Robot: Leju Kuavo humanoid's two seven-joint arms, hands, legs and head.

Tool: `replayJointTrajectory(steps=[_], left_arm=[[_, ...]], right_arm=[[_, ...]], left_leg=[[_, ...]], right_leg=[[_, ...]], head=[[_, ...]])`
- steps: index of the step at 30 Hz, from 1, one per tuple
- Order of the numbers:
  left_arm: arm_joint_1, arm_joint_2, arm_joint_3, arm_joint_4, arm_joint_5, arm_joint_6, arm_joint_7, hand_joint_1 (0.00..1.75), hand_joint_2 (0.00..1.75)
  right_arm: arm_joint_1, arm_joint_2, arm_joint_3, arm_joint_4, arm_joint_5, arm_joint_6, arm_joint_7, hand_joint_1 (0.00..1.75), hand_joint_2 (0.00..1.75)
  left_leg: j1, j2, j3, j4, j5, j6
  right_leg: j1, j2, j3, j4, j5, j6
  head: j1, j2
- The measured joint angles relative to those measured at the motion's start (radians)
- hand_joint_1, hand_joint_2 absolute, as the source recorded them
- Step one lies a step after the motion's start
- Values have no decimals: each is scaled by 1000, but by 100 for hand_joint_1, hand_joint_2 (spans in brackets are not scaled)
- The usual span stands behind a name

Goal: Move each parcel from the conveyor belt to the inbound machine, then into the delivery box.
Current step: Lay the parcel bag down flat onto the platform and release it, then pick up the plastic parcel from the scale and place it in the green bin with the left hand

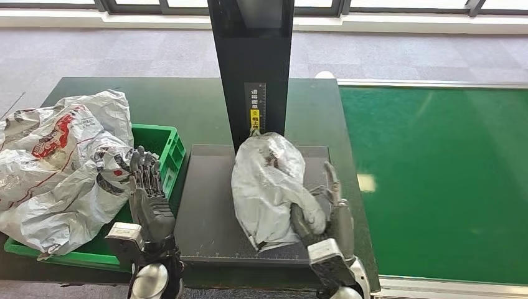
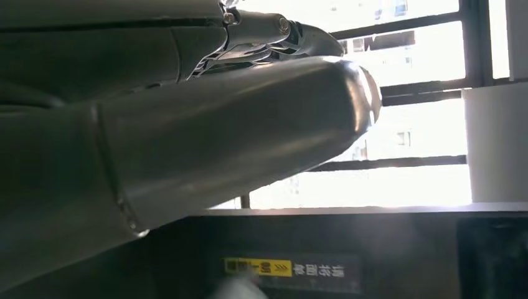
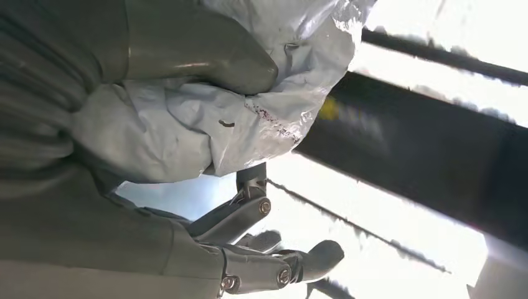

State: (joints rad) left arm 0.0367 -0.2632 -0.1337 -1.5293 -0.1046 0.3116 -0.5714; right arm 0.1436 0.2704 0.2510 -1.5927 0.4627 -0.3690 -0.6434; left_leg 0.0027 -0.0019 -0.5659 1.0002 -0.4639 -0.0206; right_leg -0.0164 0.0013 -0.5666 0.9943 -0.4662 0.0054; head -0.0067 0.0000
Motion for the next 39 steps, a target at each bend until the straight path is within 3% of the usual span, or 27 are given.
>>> replayJointTrajectory(steps=[3,17,29,39], left_arm=[[-4,0,-15,2,-52,42,29,0,0],[-11,0,-41,15,-104,57,62,0,0],[-12,0,-41,20,-122,64,74,0,0],[-14,2,-54,21,-139,5,58,0,0]], right_arm=[[39,0,-11,-82,-21,-46,-20,0,0],[61,3,-44,-124,9,-52,48,0,0],[10,9,-67,-18,95,57,144,0,0],[4,9,-68,13,68,35,91,0,0]], left_leg=[[0,4,1,0,-1,-1],[0,6,1,0,-1,-1],[0,7,1,0,-1,-1],[0,6,1,0,-1,-1]], right_leg=[[0,3,-1,0,0,0],[0,4,-1,0,1,-1],[0,5,-1,0,1,-1],[0,4,-1,0,1,-1]], head=[[0,0],[0,0],[0,0],[0,0]])
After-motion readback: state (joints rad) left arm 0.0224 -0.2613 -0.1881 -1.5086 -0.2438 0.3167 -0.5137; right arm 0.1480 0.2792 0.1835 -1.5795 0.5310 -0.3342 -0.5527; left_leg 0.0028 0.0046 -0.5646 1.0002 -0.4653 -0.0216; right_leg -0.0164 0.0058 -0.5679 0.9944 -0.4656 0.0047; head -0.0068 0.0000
